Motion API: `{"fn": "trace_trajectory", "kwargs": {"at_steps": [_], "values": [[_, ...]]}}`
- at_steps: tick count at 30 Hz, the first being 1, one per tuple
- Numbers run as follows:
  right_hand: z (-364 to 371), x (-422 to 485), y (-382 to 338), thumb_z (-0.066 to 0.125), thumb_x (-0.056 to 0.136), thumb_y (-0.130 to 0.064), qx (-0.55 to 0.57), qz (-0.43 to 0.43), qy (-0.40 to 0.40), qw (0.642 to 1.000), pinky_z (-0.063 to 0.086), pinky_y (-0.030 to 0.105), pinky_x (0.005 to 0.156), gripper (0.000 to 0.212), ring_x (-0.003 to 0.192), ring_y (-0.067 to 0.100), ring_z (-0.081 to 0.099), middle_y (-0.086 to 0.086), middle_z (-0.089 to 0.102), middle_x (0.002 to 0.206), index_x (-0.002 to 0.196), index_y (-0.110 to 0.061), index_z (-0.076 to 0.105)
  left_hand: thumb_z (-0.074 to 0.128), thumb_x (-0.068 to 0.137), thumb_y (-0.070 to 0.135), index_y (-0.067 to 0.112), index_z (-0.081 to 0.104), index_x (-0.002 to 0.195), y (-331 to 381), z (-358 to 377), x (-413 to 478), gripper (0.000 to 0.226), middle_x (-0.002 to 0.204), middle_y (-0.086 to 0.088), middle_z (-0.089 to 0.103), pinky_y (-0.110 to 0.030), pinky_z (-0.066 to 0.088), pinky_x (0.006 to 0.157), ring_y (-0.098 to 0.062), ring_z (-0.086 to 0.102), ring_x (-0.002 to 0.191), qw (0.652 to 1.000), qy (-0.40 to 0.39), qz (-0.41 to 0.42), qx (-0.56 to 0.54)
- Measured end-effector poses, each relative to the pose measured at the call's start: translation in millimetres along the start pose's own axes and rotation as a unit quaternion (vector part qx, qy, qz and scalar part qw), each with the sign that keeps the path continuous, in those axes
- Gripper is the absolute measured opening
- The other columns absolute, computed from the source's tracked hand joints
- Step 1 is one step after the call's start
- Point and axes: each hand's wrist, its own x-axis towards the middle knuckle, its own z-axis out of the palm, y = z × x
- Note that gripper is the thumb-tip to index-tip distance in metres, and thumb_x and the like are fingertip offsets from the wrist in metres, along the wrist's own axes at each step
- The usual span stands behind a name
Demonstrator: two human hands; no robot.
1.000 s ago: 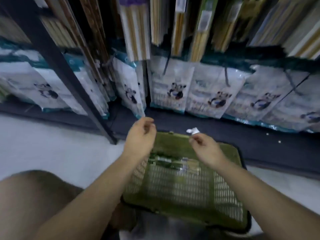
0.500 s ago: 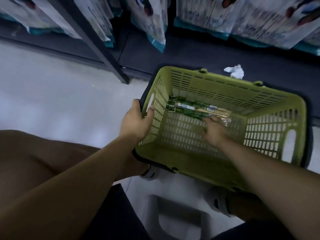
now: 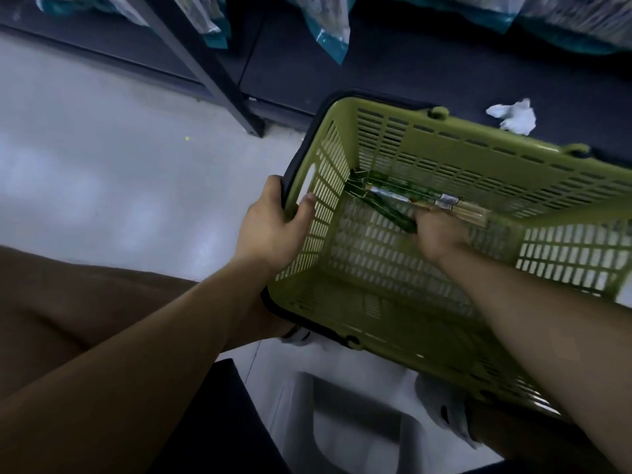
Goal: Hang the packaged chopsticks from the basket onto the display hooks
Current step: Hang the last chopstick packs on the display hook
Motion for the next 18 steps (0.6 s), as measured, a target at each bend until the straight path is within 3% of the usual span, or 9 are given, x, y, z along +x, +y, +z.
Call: {"fn": "trace_trajectory", "kwargs": {"at_steps": [3, 9, 18], "values": [[-5, 1, -2, 0.063, 0.091, -0.011, -0.004, 0.024, -0.038, 0.999, 0.054, 0.039, 0.083, 0.024, 0.110, 0.036, 0.067, 0.017, 0.069, 0.119, 0.114, -0.012, 0.068, 0.055, 0.098, 0.050, 0.018, 0.046, 0.100, -1, 1, 0, 0.033, 0.079, 0.000, 0.063, -0.035, 0.050, 0.058, -0.019, 0.063, 0.069, 1.000, -0.003, 0.003, -0.003], [16, -27, 10, 0.070, 0.091, -0.025, 0.085, 0.060, -0.042, 0.994, 0.054, 0.037, 0.087, 0.028, 0.111, 0.034, 0.063, 0.015, 0.066, 0.116, 0.118, -0.017, 0.065, 0.057, 0.098, 0.044, 0.019, 0.044, 0.102, -4, -2, -1, 0.028, 0.083, -0.003, 0.063, -0.036, 0.051, 0.056, -0.021, 0.064, 0.069, 0.999, -0.031, -0.010, -0.027], [26, -35, 11, 0.073, 0.088, -0.031, 0.099, 0.080, -0.082, 0.988, 0.053, 0.034, 0.086, 0.034, 0.110, 0.030, 0.064, 0.011, 0.068, 0.118, 0.120, -0.019, 0.068, 0.056, 0.098, 0.043, 0.019, 0.045, 0.102, -6, 1, 0, 0.027, 0.078, -0.001, 0.061, -0.030, 0.044, 0.051, -0.018, 0.060, 0.063, 0.999, -0.028, -0.009, -0.030]]}}
